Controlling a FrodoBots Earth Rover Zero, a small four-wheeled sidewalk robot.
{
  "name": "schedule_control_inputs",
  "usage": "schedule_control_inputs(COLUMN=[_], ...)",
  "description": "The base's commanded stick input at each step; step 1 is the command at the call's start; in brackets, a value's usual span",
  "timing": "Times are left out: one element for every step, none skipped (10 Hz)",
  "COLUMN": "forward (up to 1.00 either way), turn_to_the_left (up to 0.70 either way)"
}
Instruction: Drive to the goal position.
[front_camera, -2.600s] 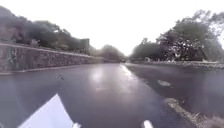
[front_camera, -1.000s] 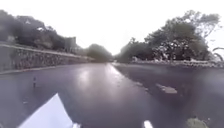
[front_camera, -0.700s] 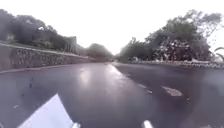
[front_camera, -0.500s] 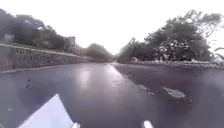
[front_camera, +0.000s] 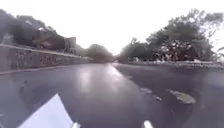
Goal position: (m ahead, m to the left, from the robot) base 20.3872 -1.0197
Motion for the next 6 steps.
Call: schedule_control_inputs(forward=[0.5, 0.5, 0.5, 0.5, 0.5, 0.5], turn_to_the_left=[0.0, 0.0, 0.0, 0.0, 0.0, 0.0])
